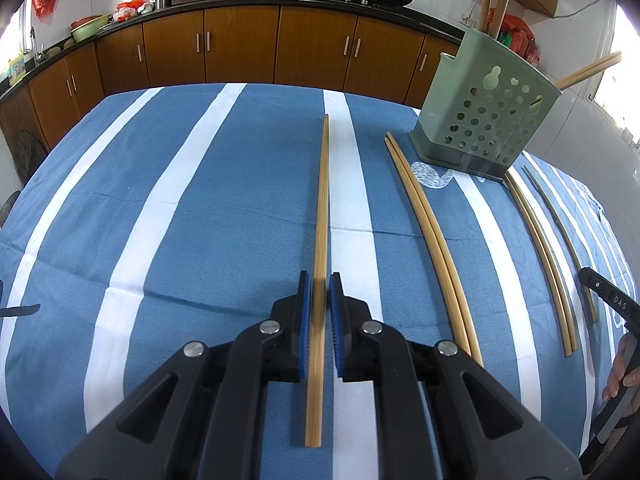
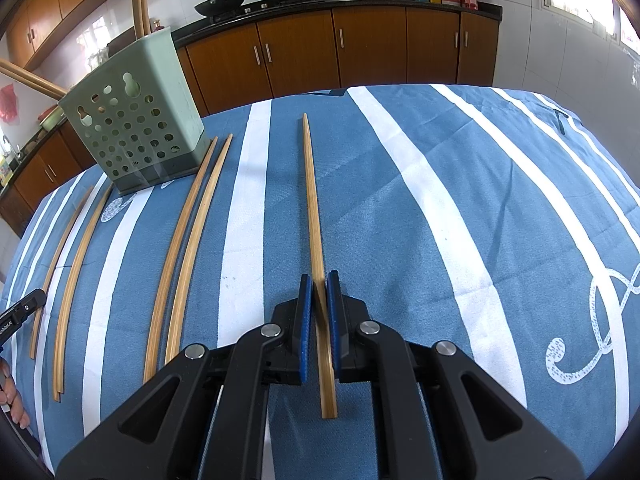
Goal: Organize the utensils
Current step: 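Hold the chopsticks and lift them off the cloth with both tools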
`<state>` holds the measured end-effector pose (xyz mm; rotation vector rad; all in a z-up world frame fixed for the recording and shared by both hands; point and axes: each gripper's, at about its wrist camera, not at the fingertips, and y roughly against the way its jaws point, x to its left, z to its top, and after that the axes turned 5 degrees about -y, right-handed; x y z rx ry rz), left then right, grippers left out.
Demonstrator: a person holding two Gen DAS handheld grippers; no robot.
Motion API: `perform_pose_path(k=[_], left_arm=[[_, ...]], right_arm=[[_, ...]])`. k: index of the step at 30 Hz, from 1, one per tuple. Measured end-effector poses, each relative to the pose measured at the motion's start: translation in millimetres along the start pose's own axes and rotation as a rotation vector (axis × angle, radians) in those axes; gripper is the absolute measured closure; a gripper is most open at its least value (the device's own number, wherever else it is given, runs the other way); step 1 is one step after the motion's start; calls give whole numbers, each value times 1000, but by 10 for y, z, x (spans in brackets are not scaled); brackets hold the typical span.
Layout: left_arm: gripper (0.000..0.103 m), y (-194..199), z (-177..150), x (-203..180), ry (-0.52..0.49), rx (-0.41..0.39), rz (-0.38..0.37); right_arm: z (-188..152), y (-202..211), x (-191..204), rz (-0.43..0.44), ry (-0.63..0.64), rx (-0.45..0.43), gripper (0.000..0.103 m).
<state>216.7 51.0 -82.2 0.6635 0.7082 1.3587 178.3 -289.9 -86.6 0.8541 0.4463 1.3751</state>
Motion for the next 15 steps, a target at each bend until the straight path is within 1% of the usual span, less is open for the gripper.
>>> perform_pose_path(k=[3, 7, 10, 13, 15], left_arm=[[91, 7, -5, -10, -7, 0, 3], [91, 63, -72, -56, -40, 5, 18], [91, 83, -101, -51, -40, 5, 15], [95, 80, -102, -58, -42, 6, 24], [95, 80, -99, -50, -49, 6, 24]], right_arm=[[-6, 8, -10, 5, -3, 0, 94], [-55, 52, -23, 11, 5, 3, 94], [-55, 55, -52, 26, -8, 5, 94], [-53, 51, -69, 34, -16, 5, 95], [-51, 55, -72, 38, -15, 4, 95]])
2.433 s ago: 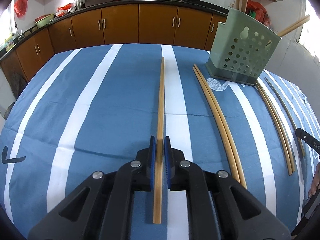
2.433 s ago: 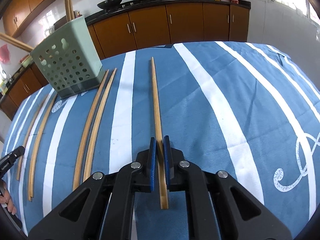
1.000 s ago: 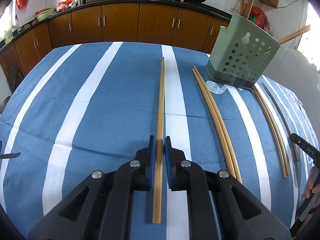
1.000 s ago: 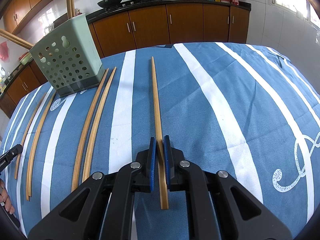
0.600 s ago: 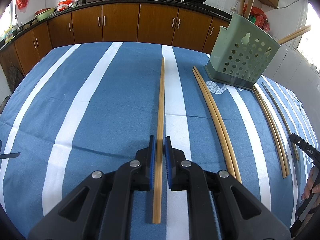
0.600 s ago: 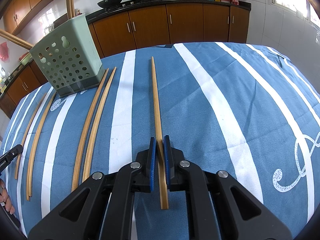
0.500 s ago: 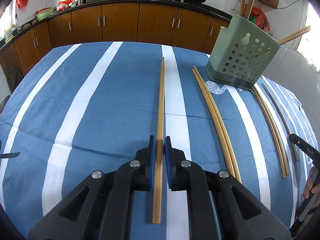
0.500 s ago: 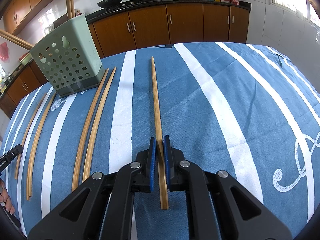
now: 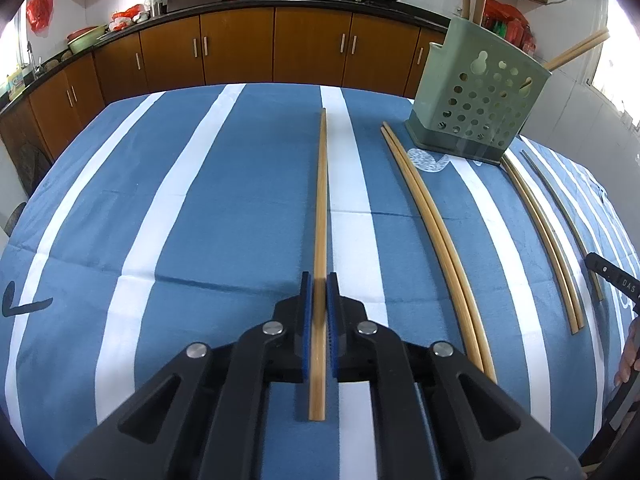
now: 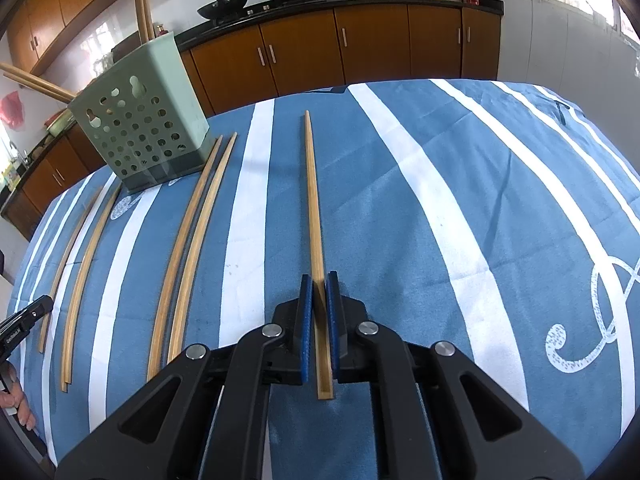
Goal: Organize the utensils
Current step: 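Hold the chopsticks and lift them off the cloth with both tools, then turn the chopstick upright into the green holder with the left tool while the right does too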
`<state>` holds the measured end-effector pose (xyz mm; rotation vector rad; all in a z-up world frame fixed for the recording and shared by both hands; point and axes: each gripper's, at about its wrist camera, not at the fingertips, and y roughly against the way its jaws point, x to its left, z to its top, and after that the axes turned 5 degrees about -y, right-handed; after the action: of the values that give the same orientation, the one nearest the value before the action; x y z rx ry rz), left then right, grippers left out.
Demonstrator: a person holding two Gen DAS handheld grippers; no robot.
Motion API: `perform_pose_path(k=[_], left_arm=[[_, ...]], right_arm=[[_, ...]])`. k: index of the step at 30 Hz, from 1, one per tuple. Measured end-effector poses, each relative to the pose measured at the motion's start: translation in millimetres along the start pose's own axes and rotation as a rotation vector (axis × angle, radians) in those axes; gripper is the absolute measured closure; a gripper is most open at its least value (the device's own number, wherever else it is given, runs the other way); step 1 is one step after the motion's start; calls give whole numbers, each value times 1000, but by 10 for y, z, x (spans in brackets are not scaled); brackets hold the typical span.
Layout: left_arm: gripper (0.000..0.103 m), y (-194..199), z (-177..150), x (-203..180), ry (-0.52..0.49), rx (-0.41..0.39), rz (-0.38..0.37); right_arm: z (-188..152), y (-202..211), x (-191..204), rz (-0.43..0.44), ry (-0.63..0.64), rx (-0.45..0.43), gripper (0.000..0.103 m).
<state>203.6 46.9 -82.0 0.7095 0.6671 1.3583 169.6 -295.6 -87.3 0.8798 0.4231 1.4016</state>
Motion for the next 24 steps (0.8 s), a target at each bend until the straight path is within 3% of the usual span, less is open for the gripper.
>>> perform_pose_path(k=[6, 14, 24], left_arm=[[95, 167, 61, 13, -15, -35, -1], [95, 745, 358, -10, 0, -215, -14], [95, 1165, 695, -33, -4, -353, -29]], right_arm=[[81, 242, 10, 26, 0, -85, 96], [300, 748, 46, 67, -6, -280, 96], [504, 1054, 174, 114, 16, -397, 96]])
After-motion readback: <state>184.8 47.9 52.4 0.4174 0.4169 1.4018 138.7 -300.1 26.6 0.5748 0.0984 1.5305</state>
